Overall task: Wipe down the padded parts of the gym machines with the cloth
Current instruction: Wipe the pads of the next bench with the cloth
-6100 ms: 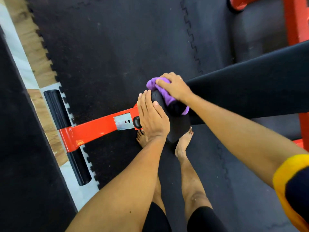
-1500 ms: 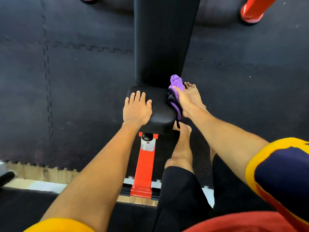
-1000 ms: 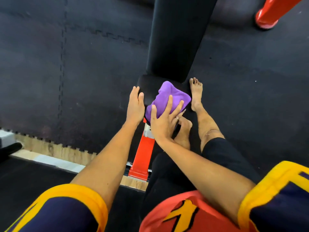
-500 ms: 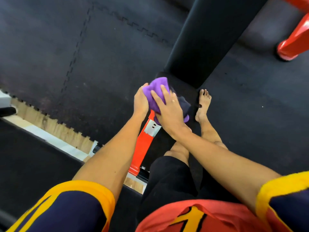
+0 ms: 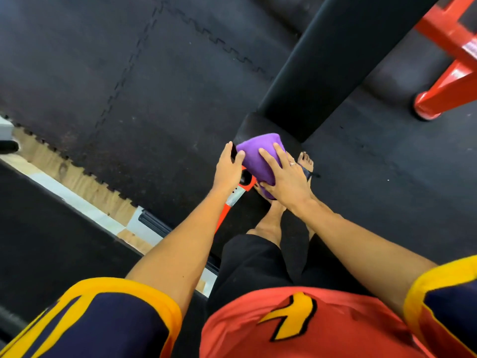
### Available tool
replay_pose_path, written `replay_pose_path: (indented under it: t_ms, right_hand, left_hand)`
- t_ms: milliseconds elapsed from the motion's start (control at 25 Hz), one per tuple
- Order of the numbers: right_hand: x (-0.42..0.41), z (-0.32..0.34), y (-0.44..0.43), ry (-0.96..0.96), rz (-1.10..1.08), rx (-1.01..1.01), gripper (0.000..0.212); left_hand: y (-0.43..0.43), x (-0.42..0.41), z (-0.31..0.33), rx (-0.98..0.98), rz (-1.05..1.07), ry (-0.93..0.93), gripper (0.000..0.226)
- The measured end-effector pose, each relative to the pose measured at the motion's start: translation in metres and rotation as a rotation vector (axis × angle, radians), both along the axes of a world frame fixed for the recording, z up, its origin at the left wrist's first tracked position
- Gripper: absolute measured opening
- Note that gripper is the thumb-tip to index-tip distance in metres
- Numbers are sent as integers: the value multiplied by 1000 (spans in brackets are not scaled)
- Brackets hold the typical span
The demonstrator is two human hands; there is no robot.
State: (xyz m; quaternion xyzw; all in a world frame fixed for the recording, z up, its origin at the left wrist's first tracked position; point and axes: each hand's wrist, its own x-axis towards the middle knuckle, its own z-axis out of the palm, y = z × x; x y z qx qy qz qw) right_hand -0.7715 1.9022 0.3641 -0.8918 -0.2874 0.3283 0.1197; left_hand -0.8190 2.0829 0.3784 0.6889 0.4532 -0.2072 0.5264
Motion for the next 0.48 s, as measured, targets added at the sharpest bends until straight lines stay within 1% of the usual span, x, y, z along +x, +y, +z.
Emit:
replay_pose_path:
  t_ms: [40, 120, 280, 360, 480]
  right_hand:
    - [0, 3, -8, 16, -23, -31, 98]
    - [1, 15, -17, 47, -64, -70, 93]
    - [11, 53, -30, 107, -130, -31, 82]
    - [8, 72, -39, 120, -164, -6, 79]
    - [2, 100, -59, 121, -198, 49, 77]
  left_hand:
    - [-7, -2, 6, -1, -10, 12, 61]
    - [-14, -4, 10, 16, 4, 30, 63]
    - [-27, -4, 23, 58, 28, 66, 55]
    - [-34, -3, 29, 73, -12, 61, 50]
    - [-53, 3, 45, 108, -129, 27, 35]
